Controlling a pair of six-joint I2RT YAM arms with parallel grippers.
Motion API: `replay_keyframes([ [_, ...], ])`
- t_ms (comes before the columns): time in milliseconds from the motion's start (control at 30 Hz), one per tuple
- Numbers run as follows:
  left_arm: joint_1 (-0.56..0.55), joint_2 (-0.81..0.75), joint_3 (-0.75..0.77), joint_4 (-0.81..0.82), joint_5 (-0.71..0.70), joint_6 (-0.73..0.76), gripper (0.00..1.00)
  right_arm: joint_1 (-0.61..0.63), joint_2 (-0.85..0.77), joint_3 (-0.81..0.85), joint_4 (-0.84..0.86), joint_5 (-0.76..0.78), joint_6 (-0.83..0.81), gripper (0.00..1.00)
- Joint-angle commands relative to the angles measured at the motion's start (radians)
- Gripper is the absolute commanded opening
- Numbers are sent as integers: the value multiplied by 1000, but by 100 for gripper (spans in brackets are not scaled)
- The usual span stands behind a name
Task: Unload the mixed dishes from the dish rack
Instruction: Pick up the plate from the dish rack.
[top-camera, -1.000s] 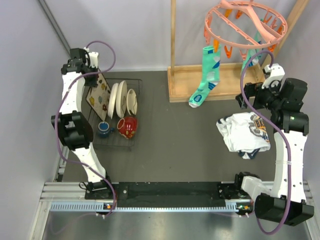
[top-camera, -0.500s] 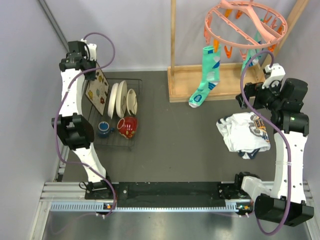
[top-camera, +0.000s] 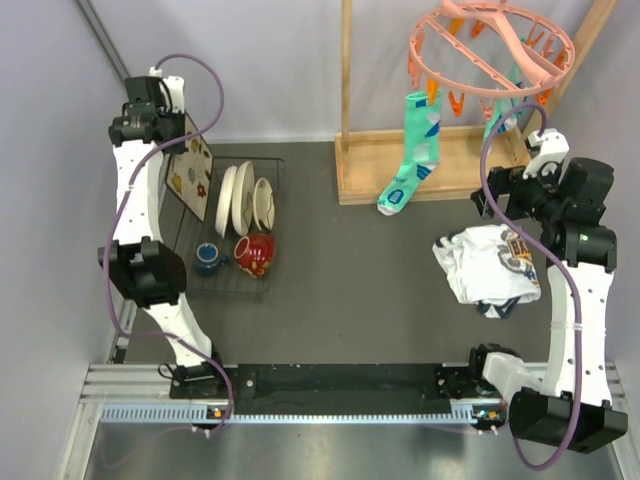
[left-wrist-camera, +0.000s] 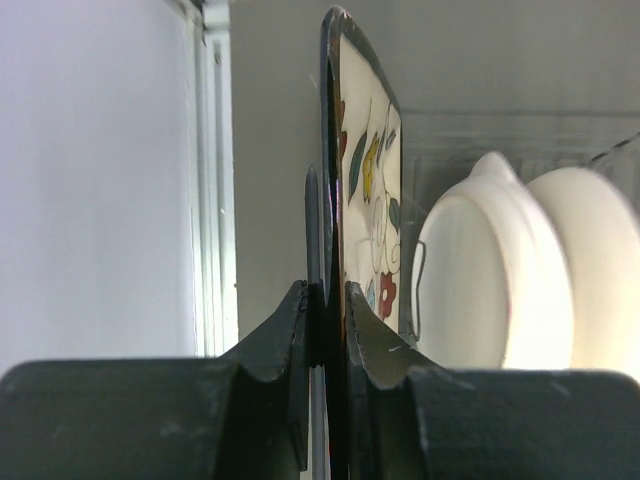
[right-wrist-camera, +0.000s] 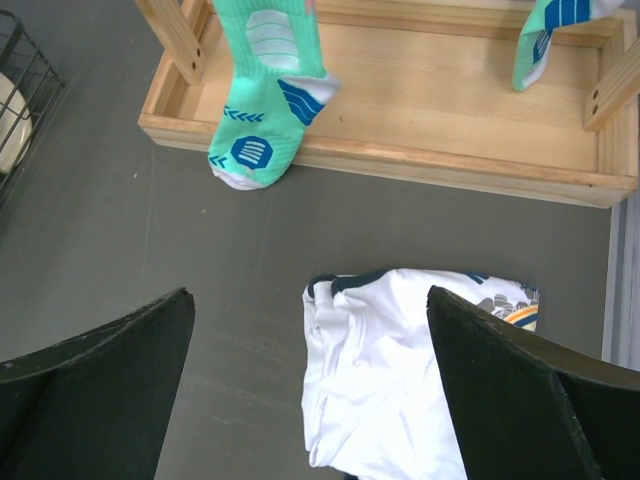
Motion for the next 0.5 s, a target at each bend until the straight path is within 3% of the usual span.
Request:
replay_keyframes([
  [0,0,-199,77,234,42,-48,0,0,-22,5,34,-14,-2,99],
  [267,0,-302,89,254,97,-89,0,0,-7,46,7,-46,-2,99],
  [467,-1,-379,83,225,302,-169,0,0,39,110,-32,-112,18,99],
])
